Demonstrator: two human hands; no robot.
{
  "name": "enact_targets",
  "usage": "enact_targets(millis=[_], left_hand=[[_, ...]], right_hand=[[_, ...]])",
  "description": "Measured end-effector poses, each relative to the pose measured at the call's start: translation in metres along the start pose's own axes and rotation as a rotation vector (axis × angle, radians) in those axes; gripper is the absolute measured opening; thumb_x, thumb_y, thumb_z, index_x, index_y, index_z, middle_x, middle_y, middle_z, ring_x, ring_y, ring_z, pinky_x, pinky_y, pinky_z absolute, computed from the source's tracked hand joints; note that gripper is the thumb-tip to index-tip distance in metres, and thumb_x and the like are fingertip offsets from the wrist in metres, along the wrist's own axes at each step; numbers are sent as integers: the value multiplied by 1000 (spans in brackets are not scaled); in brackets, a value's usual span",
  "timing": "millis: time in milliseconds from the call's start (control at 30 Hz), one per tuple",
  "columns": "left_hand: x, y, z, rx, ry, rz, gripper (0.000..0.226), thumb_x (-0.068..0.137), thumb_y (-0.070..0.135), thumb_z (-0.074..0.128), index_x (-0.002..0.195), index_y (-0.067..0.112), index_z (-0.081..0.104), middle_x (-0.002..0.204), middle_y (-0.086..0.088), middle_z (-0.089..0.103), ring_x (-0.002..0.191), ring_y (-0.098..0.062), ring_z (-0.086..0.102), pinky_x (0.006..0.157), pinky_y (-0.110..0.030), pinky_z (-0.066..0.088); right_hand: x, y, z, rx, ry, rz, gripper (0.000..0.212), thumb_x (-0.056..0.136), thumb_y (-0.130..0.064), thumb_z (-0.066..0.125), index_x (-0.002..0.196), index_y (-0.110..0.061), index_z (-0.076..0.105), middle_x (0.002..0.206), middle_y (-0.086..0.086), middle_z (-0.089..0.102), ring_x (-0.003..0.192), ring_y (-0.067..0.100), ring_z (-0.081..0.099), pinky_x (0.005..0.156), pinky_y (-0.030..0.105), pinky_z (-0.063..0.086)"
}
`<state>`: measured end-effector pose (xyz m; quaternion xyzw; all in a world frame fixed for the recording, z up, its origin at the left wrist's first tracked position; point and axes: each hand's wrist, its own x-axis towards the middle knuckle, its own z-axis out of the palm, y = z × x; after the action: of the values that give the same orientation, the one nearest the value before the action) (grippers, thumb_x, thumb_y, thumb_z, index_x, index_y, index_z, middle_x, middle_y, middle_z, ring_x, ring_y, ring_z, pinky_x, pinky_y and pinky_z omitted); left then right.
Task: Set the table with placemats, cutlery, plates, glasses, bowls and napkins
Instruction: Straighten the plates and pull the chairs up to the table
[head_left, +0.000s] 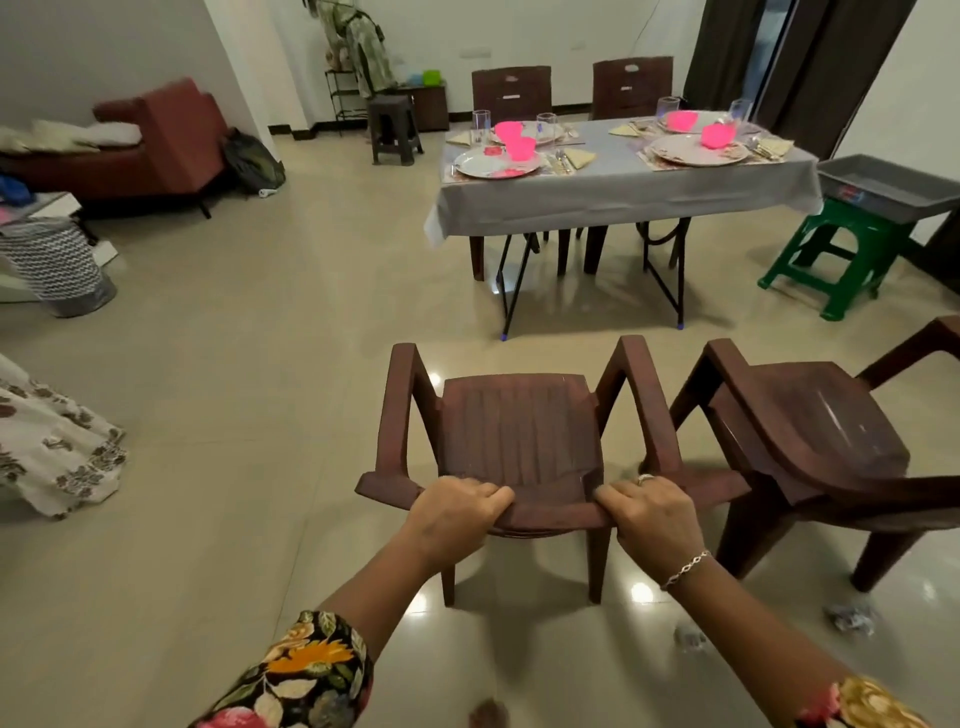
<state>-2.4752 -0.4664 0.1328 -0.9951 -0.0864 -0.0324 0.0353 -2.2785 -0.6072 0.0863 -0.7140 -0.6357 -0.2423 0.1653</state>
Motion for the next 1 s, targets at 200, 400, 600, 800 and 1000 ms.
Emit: enact_targets(millis=[200,400,600,800,1000], left_hand=[[0,-39,16,28,25,-62,30,53,9,84,74,18,64,56,5,60,43,-13,55,37,-16,35],[45,-75,22,21,48,-41,25,62,12,81,78,17,62,57,3,60,42,-15,55,37,-18,36],[91,-133,32,18,70,-53,20,68,10,74,83,16,62,59,0,61,44,-18,58,39,-19,37],[134,-183,38,-4,27,-35,16,74,13,70,88,15,63,65,-2,65,50,-20,62,43,-22,42],[170,-217,38,-27,11,-51,25,95,8,41,117,8,53,98,-13,66,84,-32,65,65,-34,47]], right_hand=[[31,-12,16,4,2,-26,18,61,-12,46,60,-19,62,54,-4,59,47,20,55,45,22,42],[68,21,46,-31,-45,33,21,64,-10,46,64,-18,65,56,-2,62,47,21,56,43,26,45],[122,45,80,-44,-81,45,18,62,-4,55,67,-17,67,56,-1,62,47,22,56,43,27,46],[170,68,113,-52,-116,73,29,48,3,76,68,-17,68,57,-1,63,47,22,57,44,28,47],[208,89,136,-47,-59,63,19,56,-1,68,66,-18,67,55,-3,63,46,19,56,43,26,45]])
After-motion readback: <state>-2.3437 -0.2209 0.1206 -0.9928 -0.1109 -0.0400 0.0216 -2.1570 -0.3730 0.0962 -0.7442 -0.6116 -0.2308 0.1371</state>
